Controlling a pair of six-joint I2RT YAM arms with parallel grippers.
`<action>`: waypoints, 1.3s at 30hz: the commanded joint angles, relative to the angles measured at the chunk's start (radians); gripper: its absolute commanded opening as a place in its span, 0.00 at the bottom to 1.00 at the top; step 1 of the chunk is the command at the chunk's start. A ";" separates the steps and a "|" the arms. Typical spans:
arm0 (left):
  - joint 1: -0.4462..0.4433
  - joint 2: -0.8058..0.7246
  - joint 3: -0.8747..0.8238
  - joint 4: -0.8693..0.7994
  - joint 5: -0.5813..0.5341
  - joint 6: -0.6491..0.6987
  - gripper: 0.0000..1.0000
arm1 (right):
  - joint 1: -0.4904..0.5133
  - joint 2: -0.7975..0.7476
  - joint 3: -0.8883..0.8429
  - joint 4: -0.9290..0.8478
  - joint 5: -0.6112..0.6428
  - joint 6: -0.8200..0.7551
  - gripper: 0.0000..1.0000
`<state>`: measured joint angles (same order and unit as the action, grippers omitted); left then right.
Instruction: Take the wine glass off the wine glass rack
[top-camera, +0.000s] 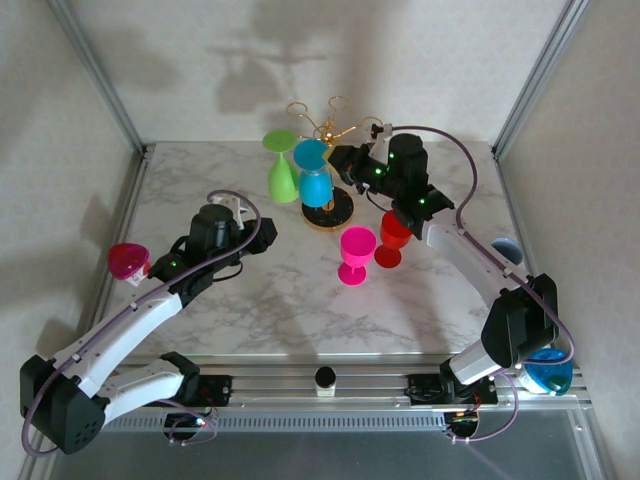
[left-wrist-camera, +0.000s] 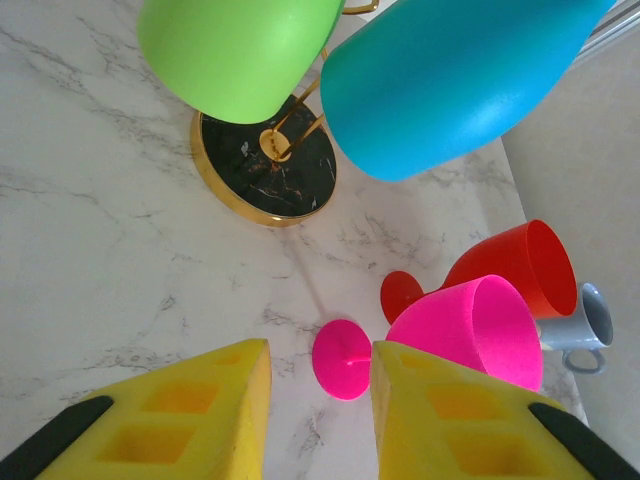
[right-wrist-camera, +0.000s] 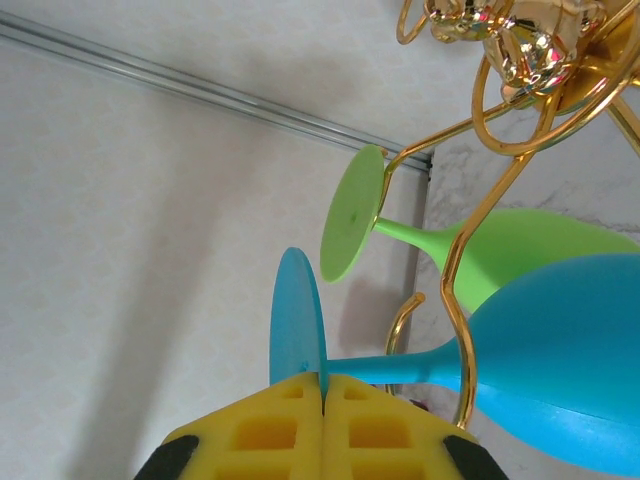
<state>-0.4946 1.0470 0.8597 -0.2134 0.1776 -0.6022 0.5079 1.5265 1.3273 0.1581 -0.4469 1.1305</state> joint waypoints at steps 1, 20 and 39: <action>0.010 -0.021 -0.017 0.015 -0.022 -0.005 0.33 | -0.012 0.016 0.019 0.031 0.000 -0.002 0.00; 0.010 -0.030 -0.020 0.011 -0.030 -0.007 0.33 | -0.027 0.012 0.069 -0.068 0.056 -0.078 0.00; 0.011 -0.043 -0.027 0.012 -0.038 -0.005 0.33 | -0.039 0.070 0.148 -0.093 0.052 -0.085 0.00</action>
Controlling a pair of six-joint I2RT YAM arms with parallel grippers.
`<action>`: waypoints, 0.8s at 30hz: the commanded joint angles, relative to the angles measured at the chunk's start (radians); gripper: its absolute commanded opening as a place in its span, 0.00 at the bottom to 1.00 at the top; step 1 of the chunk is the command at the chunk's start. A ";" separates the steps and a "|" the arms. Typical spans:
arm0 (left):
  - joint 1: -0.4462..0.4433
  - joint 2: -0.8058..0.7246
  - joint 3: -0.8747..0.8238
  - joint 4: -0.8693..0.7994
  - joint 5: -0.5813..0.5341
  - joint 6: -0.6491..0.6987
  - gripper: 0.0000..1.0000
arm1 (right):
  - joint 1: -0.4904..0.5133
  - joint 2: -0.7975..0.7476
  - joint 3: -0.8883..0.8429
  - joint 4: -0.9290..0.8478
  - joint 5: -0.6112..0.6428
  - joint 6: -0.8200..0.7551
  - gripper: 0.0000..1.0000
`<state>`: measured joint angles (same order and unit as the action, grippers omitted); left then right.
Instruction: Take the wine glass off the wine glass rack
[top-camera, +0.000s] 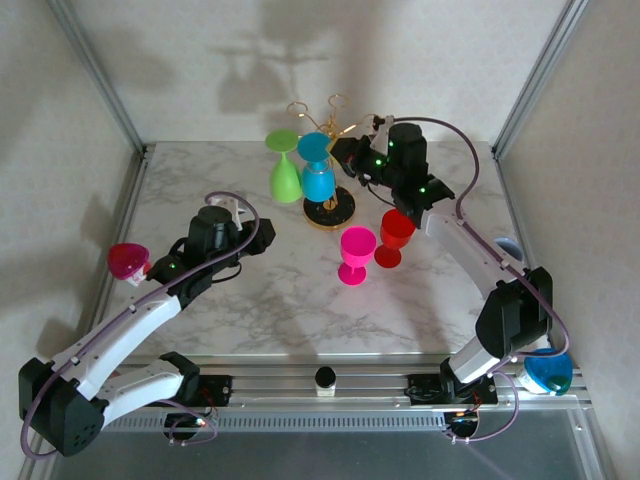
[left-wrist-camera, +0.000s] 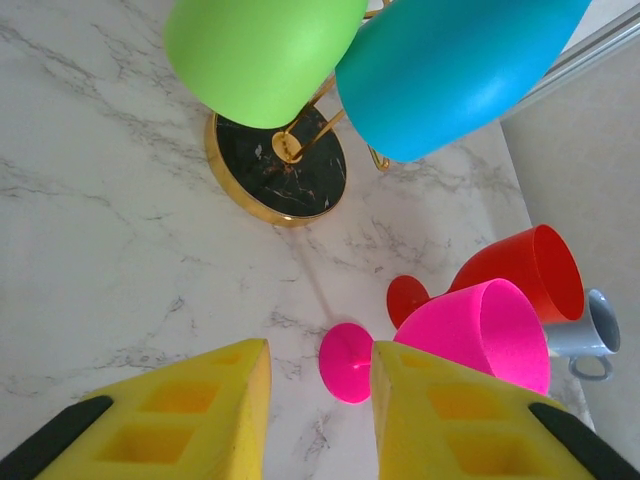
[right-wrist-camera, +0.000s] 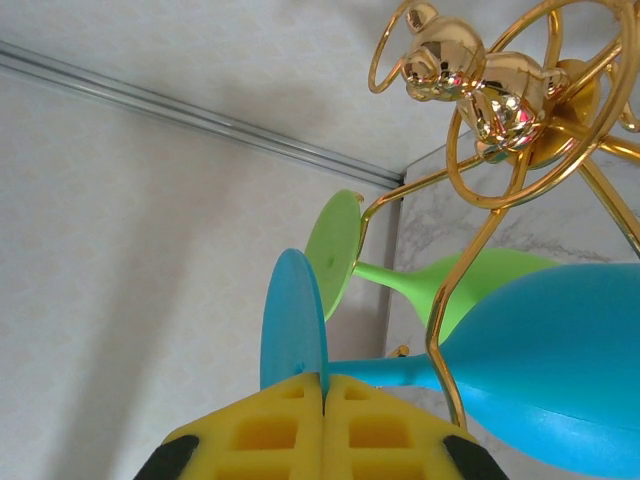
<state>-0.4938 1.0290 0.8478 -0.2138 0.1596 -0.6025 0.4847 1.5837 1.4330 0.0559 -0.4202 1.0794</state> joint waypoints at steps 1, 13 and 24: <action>0.011 -0.026 -0.015 0.011 -0.020 -0.005 0.33 | -0.015 0.015 0.044 0.009 0.026 -0.033 0.00; 0.011 -0.032 -0.019 0.010 -0.020 -0.006 0.33 | -0.016 -0.011 0.016 -0.011 0.077 0.035 0.00; 0.012 -0.042 -0.021 0.012 -0.018 -0.003 0.33 | -0.016 -0.022 -0.014 0.005 0.120 0.114 0.00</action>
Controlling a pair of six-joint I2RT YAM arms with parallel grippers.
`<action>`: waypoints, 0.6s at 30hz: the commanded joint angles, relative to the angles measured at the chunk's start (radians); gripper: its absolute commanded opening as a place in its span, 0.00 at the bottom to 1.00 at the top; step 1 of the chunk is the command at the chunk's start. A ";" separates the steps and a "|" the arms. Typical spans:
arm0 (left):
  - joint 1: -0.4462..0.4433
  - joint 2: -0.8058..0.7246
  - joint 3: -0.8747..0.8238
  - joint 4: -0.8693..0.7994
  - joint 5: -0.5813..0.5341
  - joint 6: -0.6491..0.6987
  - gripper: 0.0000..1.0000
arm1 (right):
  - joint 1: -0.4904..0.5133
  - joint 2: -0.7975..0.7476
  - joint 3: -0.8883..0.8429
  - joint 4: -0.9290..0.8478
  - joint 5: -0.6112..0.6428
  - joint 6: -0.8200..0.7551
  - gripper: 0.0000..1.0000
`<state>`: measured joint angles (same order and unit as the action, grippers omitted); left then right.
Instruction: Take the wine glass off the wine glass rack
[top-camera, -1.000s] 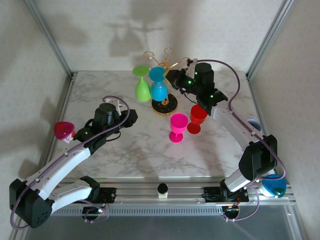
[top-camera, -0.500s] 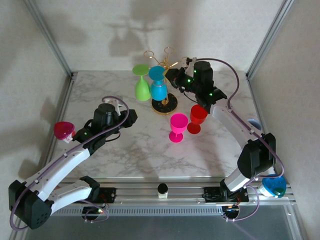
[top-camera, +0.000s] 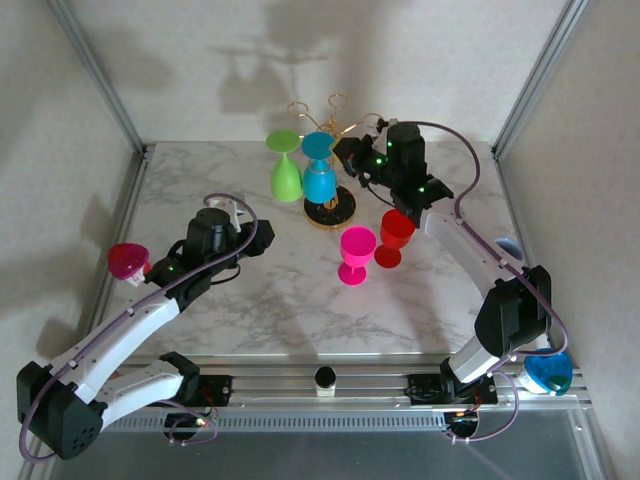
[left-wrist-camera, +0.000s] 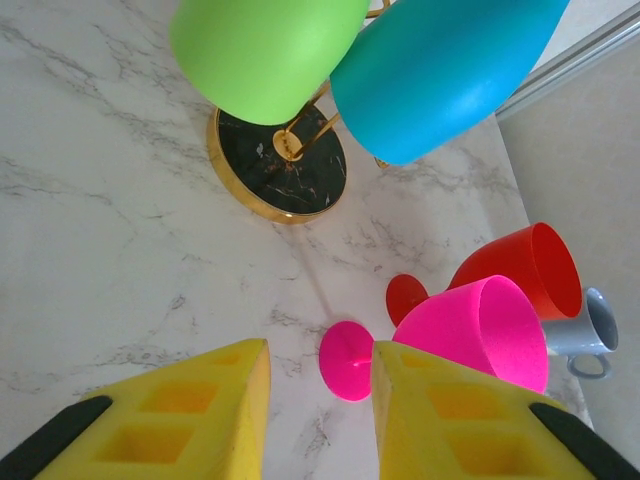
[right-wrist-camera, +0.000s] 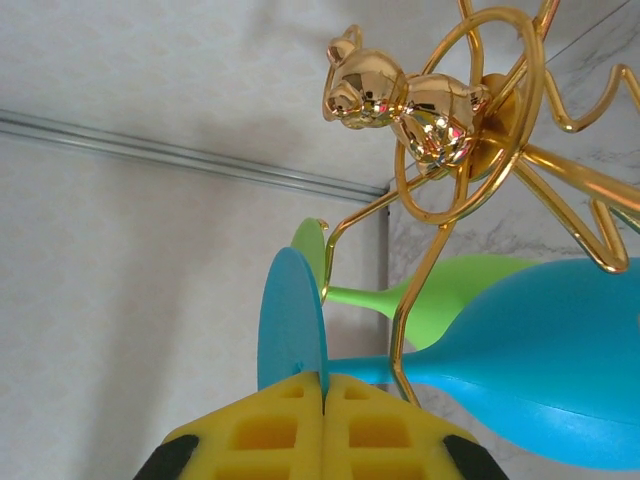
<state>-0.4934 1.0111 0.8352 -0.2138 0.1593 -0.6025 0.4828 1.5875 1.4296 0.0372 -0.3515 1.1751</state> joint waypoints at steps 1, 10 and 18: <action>0.012 -0.025 -0.010 0.012 -0.018 -0.003 0.33 | -0.014 -0.024 -0.008 0.023 0.052 0.020 0.00; 0.012 -0.034 -0.015 0.015 -0.014 -0.007 0.33 | -0.014 -0.017 0.006 0.009 0.067 0.032 0.00; 0.012 -0.034 -0.016 0.018 -0.015 -0.006 0.33 | -0.014 0.007 0.046 -0.016 0.052 0.024 0.00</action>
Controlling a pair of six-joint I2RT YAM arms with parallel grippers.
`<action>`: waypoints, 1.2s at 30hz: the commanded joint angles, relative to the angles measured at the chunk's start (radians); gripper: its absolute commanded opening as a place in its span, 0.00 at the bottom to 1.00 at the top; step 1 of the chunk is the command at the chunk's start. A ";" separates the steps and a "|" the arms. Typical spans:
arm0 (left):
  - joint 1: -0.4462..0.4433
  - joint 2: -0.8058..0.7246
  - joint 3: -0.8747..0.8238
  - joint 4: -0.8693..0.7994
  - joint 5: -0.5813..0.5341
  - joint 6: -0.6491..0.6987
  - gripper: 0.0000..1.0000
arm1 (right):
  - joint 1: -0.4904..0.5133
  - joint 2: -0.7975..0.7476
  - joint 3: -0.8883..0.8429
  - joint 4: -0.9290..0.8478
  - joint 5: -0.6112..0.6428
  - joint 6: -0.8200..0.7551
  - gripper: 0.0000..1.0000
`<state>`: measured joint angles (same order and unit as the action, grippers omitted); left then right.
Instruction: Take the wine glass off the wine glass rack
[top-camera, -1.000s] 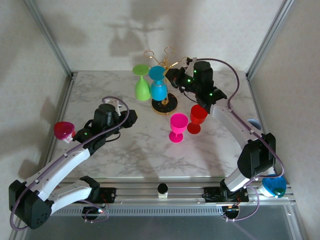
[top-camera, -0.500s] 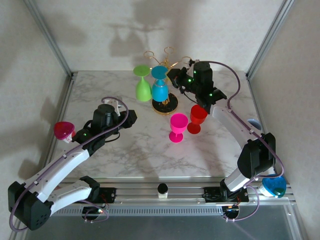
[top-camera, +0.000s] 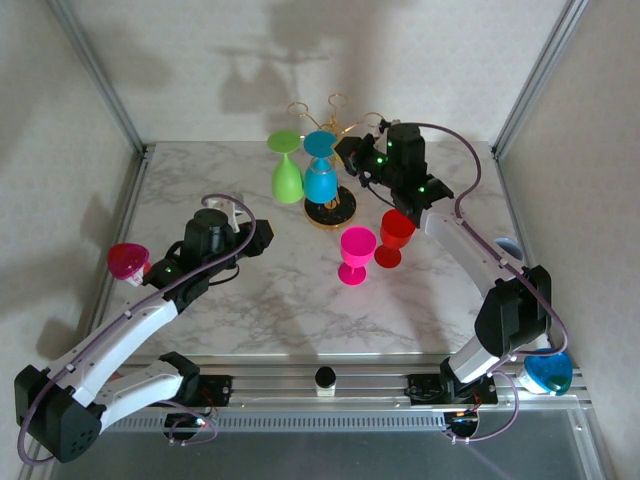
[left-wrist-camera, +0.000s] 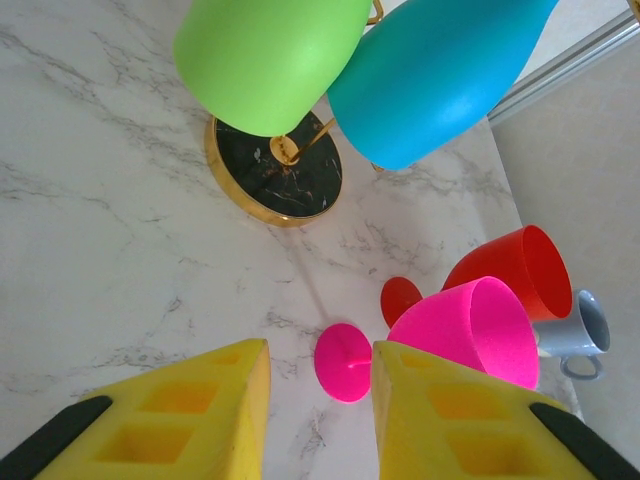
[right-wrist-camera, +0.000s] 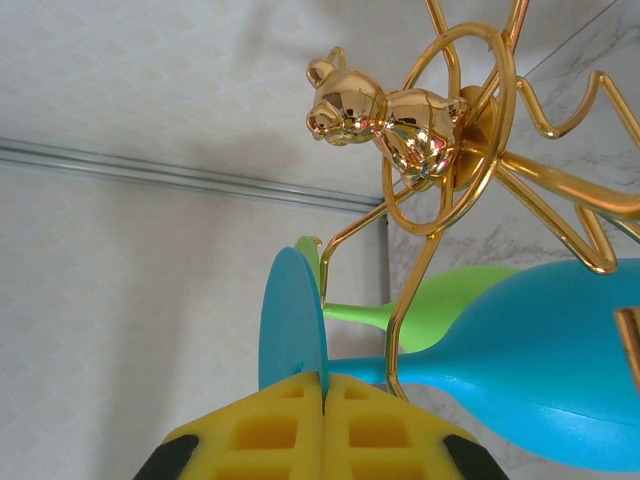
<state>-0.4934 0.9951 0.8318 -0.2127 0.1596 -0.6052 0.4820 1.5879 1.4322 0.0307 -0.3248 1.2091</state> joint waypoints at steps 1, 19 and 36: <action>0.012 -0.019 -0.013 0.017 -0.015 -0.004 0.33 | -0.014 0.009 0.046 -0.012 0.025 -0.012 0.00; 0.013 -0.021 -0.025 0.025 -0.019 -0.006 0.33 | -0.013 0.044 0.150 -0.141 0.019 -0.061 0.00; 0.019 -0.028 -0.042 0.029 -0.022 -0.005 0.33 | -0.001 0.087 0.242 -0.264 -0.005 -0.135 0.00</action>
<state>-0.4862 0.9848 0.8013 -0.2031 0.1562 -0.6052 0.4824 1.6665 1.6310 -0.2066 -0.3386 1.1210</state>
